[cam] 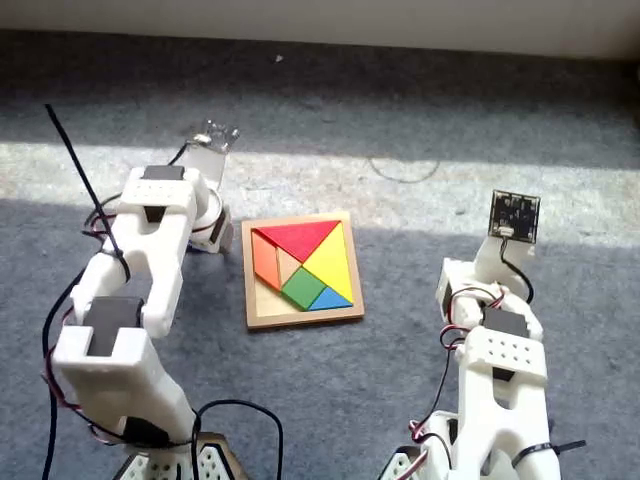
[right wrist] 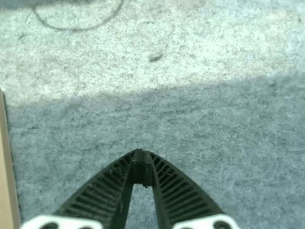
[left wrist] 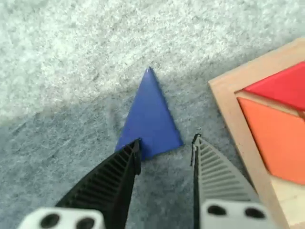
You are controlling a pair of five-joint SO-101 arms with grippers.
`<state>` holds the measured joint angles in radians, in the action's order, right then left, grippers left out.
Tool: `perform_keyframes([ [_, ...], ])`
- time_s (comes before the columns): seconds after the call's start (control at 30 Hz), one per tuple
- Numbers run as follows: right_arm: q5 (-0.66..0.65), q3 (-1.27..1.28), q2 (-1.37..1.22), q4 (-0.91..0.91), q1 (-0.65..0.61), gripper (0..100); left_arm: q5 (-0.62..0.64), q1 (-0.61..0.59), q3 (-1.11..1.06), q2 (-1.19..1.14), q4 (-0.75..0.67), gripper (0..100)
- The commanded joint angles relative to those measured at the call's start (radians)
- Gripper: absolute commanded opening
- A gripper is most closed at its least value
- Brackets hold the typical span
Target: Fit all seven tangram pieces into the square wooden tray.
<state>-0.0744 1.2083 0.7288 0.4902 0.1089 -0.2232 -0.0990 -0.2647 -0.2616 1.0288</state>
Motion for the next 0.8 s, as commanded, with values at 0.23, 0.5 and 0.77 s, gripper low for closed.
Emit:
perform_keyframes([
  [0.23,-0.012,-0.007,0.030,-0.022,-0.008,1.0,-0.003,0.010,0.447,-0.294,0.256,19],
  [0.5,-0.012,-0.007,0.030,-0.022,-0.008,1.0,0.058,-0.016,0.595,-0.390,0.356,19],
  [0.77,-0.012,-0.007,0.030,-0.022,-0.007,1.0,0.058,-0.016,0.588,-0.390,0.361,12],
])
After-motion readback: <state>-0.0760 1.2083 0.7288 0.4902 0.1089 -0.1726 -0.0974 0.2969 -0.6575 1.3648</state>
